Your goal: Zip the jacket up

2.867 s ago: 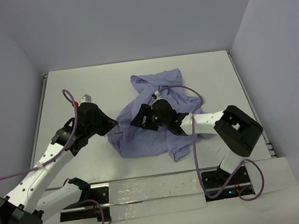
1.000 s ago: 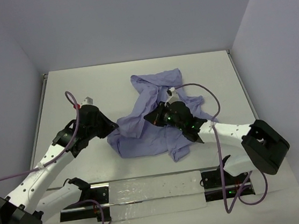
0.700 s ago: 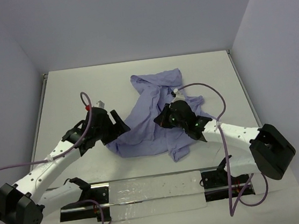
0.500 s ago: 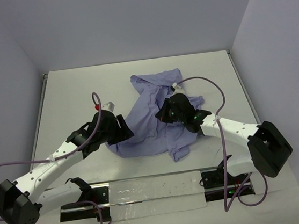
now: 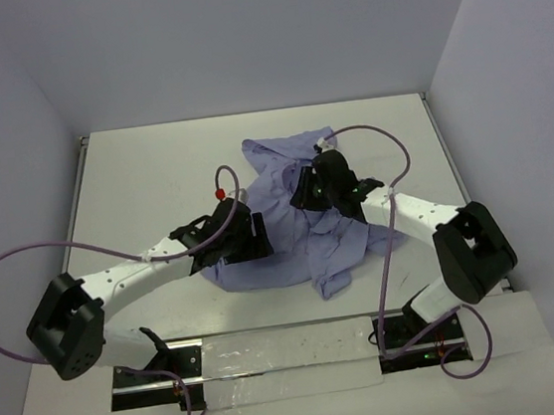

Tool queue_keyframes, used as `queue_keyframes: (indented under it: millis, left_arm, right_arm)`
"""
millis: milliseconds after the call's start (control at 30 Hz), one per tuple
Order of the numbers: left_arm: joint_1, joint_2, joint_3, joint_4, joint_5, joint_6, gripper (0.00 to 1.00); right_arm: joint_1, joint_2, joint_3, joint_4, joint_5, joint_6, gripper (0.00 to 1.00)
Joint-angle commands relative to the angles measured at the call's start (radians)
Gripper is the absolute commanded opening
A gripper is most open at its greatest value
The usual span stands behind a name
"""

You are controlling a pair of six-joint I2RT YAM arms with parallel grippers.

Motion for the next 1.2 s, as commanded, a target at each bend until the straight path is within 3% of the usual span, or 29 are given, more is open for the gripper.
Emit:
queue_keyframes:
  millis: [0,233,367,600,867,1033,1167]
  left_arm:
    - [0.005,0.045,0.065,0.104,-0.003,0.023,0.76]
    - [0.056,0.130,0.104,0.139,0.035,0.043,0.73]
    - [0.090,0.120,0.093,0.142,0.056,0.048,0.72]
    - [0.118,0.113,0.064,0.163,0.083,0.036,0.71]
    - [0.122,0.115,0.060,0.162,0.088,0.036,0.71]
    - [0.124,0.120,0.053,0.173,0.100,0.032,0.70]
    - [0.126,0.120,0.047,0.179,0.110,0.035,0.71]
  right_arm:
    - [0.002,-0.103,-0.003,-0.069,0.025,-0.073,0.48]
    - [0.051,-0.185,-0.135,-0.023,-0.036,-0.060,0.52]
    - [0.140,-0.173,-0.193,0.007,-0.034,-0.045,0.54]
    - [0.162,-0.102,-0.278,0.159,-0.119,0.008,0.58]
    - [0.175,0.020,-0.253,0.221,-0.186,-0.001,0.53]
    - [0.184,0.029,-0.241,0.229,-0.189,0.000,0.46]
    - [0.186,0.023,-0.234,0.218,-0.158,-0.007,0.45]
